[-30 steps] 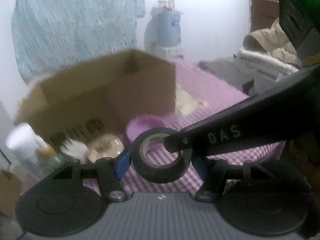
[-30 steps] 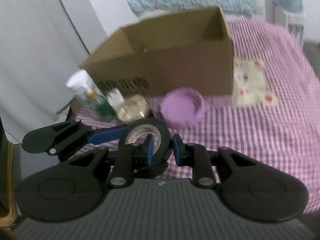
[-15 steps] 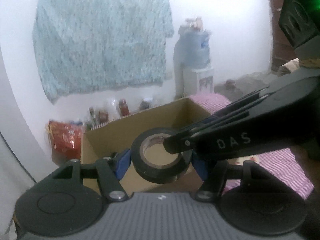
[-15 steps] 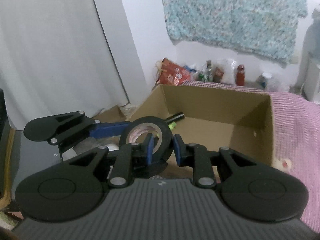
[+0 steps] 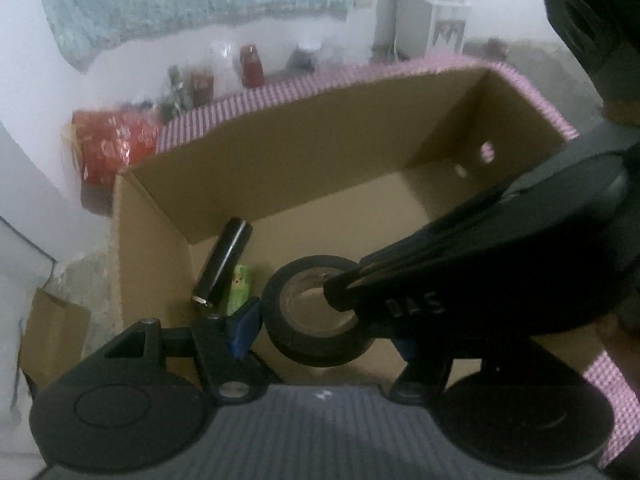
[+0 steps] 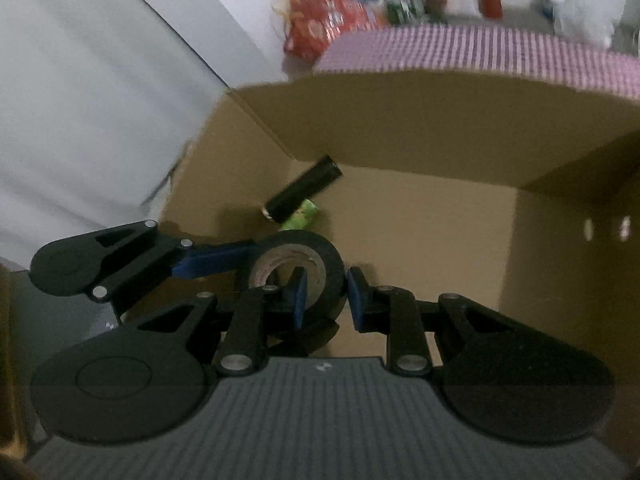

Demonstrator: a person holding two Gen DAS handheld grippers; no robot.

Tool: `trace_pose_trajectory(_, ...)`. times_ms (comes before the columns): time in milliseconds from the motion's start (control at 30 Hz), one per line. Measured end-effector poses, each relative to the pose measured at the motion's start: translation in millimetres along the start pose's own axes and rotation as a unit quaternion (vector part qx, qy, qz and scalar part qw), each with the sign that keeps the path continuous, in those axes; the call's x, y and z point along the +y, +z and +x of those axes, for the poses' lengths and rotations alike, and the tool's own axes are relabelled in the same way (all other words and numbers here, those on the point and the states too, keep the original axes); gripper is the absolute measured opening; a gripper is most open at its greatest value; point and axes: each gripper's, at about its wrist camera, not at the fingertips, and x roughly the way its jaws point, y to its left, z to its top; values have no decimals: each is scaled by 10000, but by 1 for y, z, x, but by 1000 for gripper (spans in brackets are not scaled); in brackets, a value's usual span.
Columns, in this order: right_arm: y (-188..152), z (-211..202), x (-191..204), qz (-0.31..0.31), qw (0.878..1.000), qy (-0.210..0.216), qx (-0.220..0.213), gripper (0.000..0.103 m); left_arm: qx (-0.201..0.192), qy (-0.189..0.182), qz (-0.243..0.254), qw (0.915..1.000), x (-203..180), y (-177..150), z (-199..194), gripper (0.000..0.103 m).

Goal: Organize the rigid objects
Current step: 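Lift the black tape roll with the right tool and carry it into the box, then open the right tool to release the tape roll in the box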

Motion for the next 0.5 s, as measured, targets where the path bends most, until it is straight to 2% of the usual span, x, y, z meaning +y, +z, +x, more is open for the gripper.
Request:
trace_pose_trajectory(300, 7, 36, -18, 378, 9985, 107, 394, 21, 396, 157, 25, 9991, 6, 3, 28, 67)
trace_pose_trajectory(500, 11, 37, -23, 509, 9978, 138, 399, 21, 476, 231, -18, 9986, 2, 4, 32, 68)
